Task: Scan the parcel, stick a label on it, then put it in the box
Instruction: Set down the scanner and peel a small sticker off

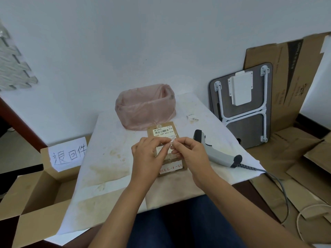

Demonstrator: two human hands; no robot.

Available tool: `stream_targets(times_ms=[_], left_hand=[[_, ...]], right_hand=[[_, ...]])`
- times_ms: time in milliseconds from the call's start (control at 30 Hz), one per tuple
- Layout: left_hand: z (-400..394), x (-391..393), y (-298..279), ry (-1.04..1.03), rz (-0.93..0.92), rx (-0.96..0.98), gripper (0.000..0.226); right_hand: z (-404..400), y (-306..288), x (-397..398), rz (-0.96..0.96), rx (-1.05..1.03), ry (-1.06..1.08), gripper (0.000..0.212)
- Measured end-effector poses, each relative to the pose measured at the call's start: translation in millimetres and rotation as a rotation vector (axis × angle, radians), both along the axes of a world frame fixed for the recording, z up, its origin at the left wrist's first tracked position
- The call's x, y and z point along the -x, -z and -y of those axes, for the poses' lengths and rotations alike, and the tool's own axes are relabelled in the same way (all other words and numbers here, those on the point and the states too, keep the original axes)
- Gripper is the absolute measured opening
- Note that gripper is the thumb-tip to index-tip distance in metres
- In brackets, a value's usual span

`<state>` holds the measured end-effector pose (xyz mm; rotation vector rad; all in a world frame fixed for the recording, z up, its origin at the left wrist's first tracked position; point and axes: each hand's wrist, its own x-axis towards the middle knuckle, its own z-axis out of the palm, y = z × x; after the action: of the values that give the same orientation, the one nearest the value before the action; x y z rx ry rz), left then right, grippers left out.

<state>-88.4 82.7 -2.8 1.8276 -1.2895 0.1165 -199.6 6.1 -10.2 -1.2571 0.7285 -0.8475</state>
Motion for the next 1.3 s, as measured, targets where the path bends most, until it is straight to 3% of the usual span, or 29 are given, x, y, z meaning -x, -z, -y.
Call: stream_targets(times_ms=[367,667,867,1100,1300], left_hand=[[1.2,3.5,-2.3,0.039,-0.113,0.029,0.008],[2.8,6.9,-4.7,0.056,-0.231,-0.014,0.007],[4.1,8.1,-7.3,0.052,-0.476,-0.034,0.005],[4.6,13.0,-12.2,0.104,-0.949,0.015,0.010],[7.2,11.0,-13.2,0.145,-1.182,-0.005,0.009]], right_hand=[[3.4,1.3,-0.2,0.004,0.007,0.020,0.008],[3.5,2.2,-1.8,0.039,0.006,0.048,0.018],[4.4,-0.6,-0.5,0.034,0.031,0.046,0.011],[2.8,-3.9,-0.8,0.055,0.032,0.036,0.009],[2.0,-5.3,-1.5,0.074,0.001,0.054,0.007]])
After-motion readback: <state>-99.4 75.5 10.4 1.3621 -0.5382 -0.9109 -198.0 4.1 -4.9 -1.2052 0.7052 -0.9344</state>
